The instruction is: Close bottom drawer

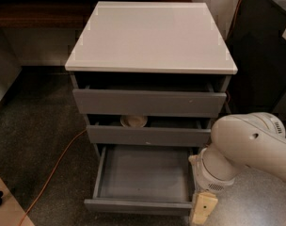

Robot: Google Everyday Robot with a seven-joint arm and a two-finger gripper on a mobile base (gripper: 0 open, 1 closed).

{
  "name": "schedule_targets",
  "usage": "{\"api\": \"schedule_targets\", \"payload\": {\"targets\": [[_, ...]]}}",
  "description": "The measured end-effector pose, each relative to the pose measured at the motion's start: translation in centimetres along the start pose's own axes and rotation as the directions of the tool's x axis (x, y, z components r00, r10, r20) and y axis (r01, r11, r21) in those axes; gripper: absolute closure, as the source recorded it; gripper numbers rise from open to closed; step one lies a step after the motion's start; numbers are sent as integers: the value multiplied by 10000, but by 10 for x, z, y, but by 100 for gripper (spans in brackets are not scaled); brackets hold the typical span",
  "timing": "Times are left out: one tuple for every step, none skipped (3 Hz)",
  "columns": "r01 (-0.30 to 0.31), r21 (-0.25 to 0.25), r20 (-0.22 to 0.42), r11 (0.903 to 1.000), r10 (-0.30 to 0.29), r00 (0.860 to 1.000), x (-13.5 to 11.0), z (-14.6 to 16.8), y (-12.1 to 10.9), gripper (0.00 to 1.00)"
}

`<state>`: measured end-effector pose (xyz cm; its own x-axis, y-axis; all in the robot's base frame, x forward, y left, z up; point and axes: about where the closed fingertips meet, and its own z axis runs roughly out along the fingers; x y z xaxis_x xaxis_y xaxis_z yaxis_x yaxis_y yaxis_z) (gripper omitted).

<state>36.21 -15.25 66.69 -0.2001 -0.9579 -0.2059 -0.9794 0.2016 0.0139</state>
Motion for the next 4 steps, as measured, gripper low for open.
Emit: {"api": "schedule_targets", "payload": {"targets": [[132, -723, 597, 9973, -89, 9982, -4, 41, 6, 0], [46, -867, 966, 9962, 38, 9953, -1, 83, 7, 0], [-86, -874, 1253, 9961, 195, 9919, 2, 128, 6, 0], [-264, -968, 1603, 9949, 418, 9862, 6, 169, 4, 0]]}}
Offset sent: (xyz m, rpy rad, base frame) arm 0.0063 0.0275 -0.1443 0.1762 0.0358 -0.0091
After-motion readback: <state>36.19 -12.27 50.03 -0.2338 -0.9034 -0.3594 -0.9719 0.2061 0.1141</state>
